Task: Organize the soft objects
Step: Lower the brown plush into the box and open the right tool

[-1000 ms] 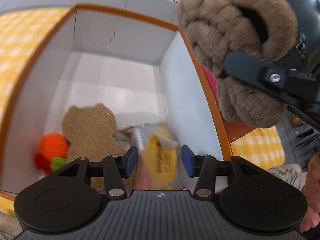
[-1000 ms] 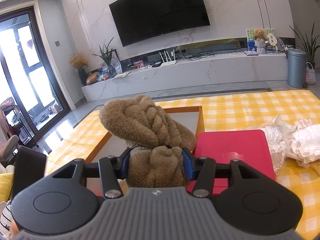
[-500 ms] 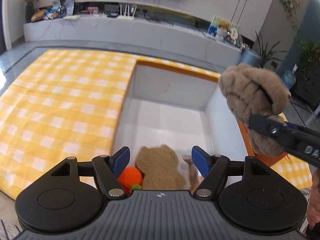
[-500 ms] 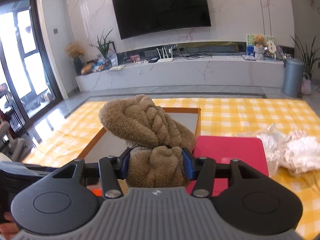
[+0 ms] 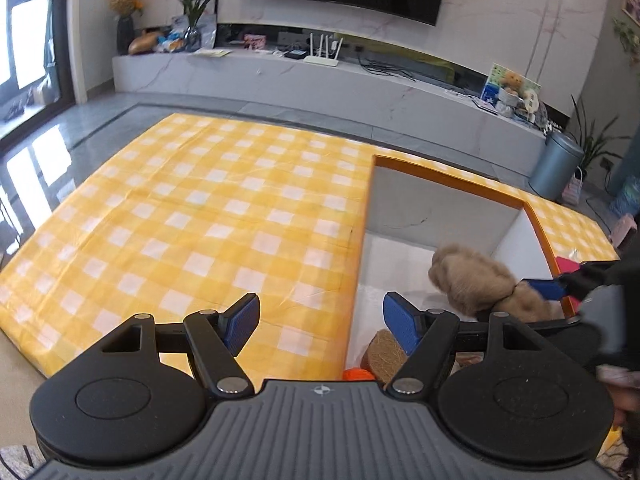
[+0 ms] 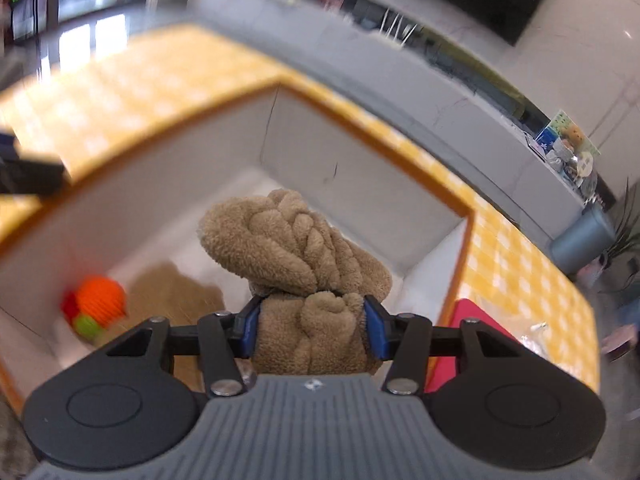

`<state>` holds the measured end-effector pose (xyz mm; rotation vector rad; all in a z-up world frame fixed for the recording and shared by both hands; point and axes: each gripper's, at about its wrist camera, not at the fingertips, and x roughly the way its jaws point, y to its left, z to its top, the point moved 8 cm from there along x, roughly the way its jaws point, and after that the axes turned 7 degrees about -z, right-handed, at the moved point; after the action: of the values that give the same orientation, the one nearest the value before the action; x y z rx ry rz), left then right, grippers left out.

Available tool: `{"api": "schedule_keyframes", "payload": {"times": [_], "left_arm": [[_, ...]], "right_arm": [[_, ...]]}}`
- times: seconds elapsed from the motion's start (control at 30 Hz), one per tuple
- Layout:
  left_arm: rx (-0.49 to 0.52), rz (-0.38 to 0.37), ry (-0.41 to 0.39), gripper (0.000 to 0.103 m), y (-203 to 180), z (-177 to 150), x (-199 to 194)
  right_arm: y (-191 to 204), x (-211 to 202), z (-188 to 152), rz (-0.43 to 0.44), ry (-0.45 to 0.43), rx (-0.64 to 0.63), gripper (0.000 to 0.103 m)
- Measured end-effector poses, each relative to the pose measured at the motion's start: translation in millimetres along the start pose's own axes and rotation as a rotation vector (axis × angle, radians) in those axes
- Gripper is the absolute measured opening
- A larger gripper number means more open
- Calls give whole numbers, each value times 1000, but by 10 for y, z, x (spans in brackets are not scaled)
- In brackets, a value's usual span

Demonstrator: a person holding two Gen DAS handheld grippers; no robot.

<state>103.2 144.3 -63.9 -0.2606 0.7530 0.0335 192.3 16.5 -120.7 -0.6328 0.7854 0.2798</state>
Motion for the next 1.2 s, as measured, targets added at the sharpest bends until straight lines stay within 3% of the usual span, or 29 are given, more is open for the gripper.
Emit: {"api": "schedule_keyframes", "payload": {"times": [0.17, 0.27, 0.33, 0.6, 0.8, 0.87, 1.03, 1.2], "left_arm": [[-10, -2, -1, 83, 35, -9, -11], [18, 9, -4, 83, 1, -10, -28], [34, 6, 5, 83, -21, -19, -33], [35, -5, 33, 83, -44, -57, 18], [41, -10, 34, 83, -69, -72, 16], [42, -19, 27, 83, -83, -80, 3], [45, -19, 6, 83, -124, -63, -18], [63, -20, -22, 83, -192, -45, -57]], "right_arm": [[114, 258, -12, -73, 64, -148, 51], [219, 382, -154, 29, 170, -170, 51], [226, 399, -205, 72, 192, -137, 51], [210, 418, -226, 56, 211, -144, 52], [256, 339, -185, -23, 157, -147, 70], [222, 231, -165, -30, 100, -125, 88], [106, -55, -132, 2, 7, -46, 92], [-67, -285, -98, -21, -87, 35, 96]]}}
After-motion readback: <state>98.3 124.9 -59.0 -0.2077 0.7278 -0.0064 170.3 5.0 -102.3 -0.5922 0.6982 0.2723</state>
